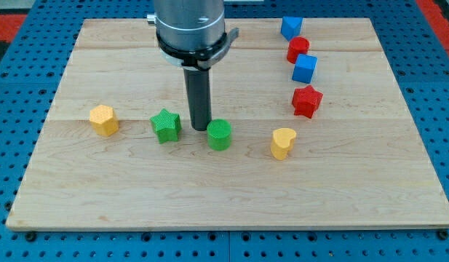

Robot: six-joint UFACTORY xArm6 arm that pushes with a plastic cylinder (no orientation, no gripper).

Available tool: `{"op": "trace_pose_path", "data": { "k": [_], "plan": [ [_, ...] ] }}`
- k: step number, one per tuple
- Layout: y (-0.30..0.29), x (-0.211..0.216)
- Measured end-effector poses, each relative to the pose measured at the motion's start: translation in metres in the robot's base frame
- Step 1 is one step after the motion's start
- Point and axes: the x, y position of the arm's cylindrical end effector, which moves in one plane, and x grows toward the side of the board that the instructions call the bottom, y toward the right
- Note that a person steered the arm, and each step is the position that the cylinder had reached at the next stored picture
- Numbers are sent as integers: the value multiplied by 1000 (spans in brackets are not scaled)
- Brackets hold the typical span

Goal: Move the green star horizontally to the green circle

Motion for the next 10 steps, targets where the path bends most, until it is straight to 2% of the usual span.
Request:
{"op": "trace_pose_path", "data": {
  "k": [2,3,4,5,6,7,8,9,10],
  "plan": [
    [-40,-29],
    [-66,-3],
    [-67,0],
    [-67,-42],
    [-62,-10],
    [-51,45],
    [-50,82],
    [-55,103],
    [-88,93]
  ]
}}
